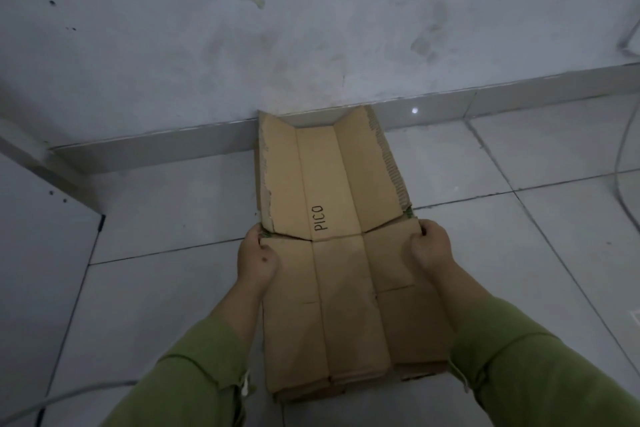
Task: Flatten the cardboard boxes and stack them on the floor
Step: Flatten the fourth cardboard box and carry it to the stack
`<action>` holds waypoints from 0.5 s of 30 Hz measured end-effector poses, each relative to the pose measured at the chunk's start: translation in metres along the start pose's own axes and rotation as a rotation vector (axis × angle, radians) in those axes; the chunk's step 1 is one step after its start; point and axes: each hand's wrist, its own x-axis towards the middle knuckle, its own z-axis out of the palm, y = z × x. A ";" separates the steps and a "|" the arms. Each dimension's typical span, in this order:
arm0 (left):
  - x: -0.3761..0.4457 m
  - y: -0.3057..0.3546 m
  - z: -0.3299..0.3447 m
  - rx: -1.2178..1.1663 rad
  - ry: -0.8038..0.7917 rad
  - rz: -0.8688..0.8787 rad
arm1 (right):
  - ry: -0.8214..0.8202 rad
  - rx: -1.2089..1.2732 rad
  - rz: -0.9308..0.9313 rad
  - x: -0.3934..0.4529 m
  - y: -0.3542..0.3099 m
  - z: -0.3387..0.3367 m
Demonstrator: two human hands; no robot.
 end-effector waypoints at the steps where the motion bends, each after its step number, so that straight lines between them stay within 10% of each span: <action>1: 0.002 -0.002 0.002 -0.007 -0.008 -0.005 | -0.001 -0.017 0.002 0.003 0.002 0.000; 15: 0.001 -0.021 0.024 0.393 0.038 -0.125 | -0.185 -0.568 -0.101 0.004 0.021 0.021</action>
